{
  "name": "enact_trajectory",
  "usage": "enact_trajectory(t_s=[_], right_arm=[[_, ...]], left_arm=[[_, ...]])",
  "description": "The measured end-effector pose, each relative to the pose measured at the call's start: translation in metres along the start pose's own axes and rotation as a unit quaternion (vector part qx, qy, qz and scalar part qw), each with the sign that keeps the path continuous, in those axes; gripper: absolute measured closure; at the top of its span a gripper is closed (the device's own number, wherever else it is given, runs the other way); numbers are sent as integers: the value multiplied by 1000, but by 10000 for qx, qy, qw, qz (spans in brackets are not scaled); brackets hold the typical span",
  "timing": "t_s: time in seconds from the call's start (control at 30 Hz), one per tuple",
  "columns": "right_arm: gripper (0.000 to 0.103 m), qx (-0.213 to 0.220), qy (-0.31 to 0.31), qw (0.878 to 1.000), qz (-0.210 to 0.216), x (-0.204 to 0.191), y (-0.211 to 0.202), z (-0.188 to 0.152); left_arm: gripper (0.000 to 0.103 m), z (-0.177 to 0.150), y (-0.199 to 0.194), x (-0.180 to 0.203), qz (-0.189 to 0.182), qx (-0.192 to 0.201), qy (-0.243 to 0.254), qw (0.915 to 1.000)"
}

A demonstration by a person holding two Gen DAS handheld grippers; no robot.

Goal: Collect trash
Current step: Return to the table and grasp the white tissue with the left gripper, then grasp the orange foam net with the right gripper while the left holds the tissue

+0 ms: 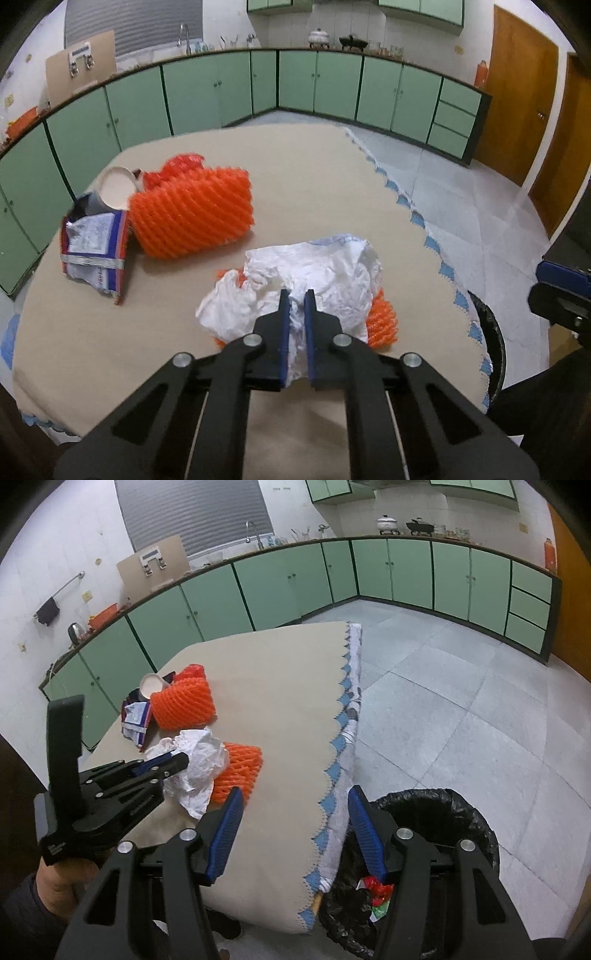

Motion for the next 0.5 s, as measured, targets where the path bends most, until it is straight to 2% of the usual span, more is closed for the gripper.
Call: enact_trajectory(t_s=[0.27, 0.5], right_arm=[[45, 176, -276, 9992, 233, -34, 11, 17], [45, 88, -559, 9978, 336, -69, 42, 25]], left_arm=[[98, 18, -62, -31, 89, 649, -400, 9970], [98, 26, -82, -60, 289, 879, -560, 9941]])
Point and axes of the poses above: each gripper's, at about its wrist camera, not at the fingertips, and y roughly the way its jaws point, x to its right, z to its top, the point moved 5 cm from there along y, roughly the way its jaws point, and after that the axes turned 14 degrees about -y, right-handed, at the moved point
